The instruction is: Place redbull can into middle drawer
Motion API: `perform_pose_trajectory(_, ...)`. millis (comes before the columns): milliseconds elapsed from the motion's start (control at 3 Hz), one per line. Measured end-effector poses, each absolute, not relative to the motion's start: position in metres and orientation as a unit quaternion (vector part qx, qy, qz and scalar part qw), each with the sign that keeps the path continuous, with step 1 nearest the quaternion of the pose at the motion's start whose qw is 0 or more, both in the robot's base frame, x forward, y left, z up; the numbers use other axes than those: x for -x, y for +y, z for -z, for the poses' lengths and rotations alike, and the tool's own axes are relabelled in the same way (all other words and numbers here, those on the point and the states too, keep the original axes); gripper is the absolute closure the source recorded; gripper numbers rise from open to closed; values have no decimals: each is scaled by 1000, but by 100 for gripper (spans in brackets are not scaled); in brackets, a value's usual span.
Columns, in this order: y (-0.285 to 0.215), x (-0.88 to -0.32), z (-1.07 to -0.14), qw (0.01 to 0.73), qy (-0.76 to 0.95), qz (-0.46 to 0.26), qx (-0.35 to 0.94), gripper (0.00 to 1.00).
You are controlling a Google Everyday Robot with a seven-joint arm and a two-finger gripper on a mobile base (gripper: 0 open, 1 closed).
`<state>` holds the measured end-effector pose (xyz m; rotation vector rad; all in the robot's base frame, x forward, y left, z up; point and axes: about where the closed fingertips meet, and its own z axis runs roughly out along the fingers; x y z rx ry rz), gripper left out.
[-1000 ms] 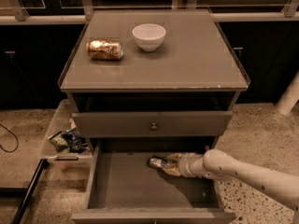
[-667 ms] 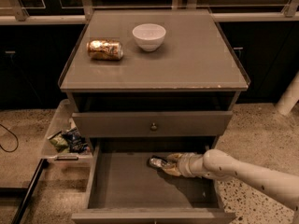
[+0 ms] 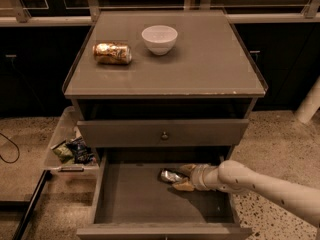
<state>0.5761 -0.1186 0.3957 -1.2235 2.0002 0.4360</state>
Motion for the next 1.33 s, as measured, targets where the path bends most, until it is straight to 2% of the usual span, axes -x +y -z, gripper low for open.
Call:
perform_pose_trajectory(333, -127, -565, -408, 369, 781, -188, 468, 0)
perform_pose_trajectory(1000, -163, -534, -461, 362, 774, -188, 484, 0)
perform_pose_trajectory(1333, -181, -523, -494, 350, 768, -145, 516, 0)
